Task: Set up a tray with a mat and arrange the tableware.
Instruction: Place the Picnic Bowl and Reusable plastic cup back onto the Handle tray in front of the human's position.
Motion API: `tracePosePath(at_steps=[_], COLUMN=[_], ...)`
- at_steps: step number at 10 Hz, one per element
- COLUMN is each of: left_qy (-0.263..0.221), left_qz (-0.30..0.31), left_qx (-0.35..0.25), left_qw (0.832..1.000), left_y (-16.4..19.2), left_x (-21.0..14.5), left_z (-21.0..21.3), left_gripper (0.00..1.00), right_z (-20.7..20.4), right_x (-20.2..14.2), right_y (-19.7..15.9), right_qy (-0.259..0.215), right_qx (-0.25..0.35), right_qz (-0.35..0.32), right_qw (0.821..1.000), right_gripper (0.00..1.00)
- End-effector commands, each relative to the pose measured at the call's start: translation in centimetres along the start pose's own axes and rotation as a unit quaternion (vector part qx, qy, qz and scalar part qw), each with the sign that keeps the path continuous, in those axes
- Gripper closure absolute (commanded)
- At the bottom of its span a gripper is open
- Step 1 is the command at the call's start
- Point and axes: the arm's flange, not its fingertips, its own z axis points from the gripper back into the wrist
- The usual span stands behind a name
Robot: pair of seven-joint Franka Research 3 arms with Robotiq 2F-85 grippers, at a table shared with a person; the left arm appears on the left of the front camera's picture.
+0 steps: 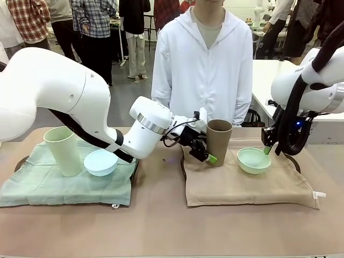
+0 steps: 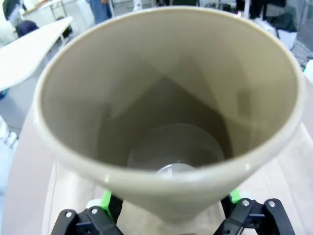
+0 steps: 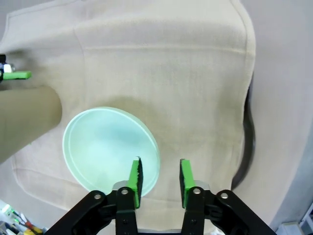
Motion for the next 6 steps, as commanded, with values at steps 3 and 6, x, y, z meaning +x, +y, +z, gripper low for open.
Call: tracePosePath(at_steps=[3,6], left_qy=[0.032,0.104], left_qz=[0.051,0.081], left_qx=[-0.03,-0.031], left_qw=[0.998,0.991], left_y=[-1.5,-5.0], left_x=[-1.4,-0.3], left_z=[4.6,11.2], left_gripper=[0.0,0.0], right_z=[3.7,8.0], right_x=[-1.6,-3.1], right_y=[-1.6,-2.2], right_qy=[-0.006,-0.025], right_qx=[0.006,-0.009], right_qz=[0.007,0.01], right_qw=[1.0,1.0], right_gripper=[0.35,0.35])
